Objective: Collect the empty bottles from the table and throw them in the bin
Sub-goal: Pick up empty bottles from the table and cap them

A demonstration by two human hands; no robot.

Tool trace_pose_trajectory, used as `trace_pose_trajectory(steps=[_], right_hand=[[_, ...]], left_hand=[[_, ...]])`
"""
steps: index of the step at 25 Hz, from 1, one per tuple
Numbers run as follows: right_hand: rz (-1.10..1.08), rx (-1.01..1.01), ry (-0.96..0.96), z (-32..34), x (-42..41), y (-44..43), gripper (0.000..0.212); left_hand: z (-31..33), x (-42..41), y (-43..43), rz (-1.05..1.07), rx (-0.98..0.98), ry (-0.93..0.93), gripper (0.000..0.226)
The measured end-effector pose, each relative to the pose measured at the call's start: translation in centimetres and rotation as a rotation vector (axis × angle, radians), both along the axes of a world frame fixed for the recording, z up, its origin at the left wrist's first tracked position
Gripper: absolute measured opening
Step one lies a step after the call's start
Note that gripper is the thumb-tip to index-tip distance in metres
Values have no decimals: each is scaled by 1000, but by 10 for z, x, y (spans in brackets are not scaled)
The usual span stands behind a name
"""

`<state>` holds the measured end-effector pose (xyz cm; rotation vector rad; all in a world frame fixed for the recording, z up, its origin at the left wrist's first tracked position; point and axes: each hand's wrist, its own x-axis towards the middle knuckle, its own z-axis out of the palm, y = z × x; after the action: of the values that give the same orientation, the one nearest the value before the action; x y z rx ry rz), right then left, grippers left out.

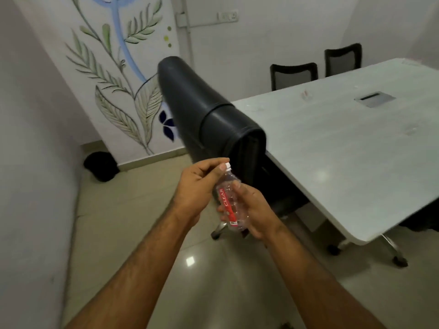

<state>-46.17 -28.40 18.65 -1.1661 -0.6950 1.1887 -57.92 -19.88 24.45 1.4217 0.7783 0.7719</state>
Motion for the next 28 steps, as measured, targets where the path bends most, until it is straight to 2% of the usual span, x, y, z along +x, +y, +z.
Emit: trace_pose_trajectory(steps=[5, 9, 13, 14, 17, 19, 23, 25, 28], right_hand=[[1, -118, -295, 0, -130, 106, 44], [16, -44, -414, -20, -186, 194, 36], [44, 80, -419, -45, -199, 310, 29], [60, 78, -360, -45, -197, 342, 29], [182, -30, -9, -28, -183, 438, 36], [271, -122, 85, -10, -170, 494, 38], [147, -63, 40, -5, -140, 585, 40], [39, -53, -20, -13, -118, 632, 45], [-55, -97, -8, -25, -81, 700, 61]], left_hand=[[-19, -116, 91, 463, -45, -3, 21], [-36, -161, 177, 581, -160, -54, 17], [-46, -192, 298, 456, -232, 28, 12], [-43, -194, 329, 416, -247, 29, 11], [-28, -194, 428, 302, -303, -29, 15], [-18, -190, 485, 244, -318, -60, 17], [-21, -152, 583, 217, -269, -91, 21], [-29, -123, 640, 134, -269, -105, 23], [-43, -77, 727, -38, -339, -126, 23]])
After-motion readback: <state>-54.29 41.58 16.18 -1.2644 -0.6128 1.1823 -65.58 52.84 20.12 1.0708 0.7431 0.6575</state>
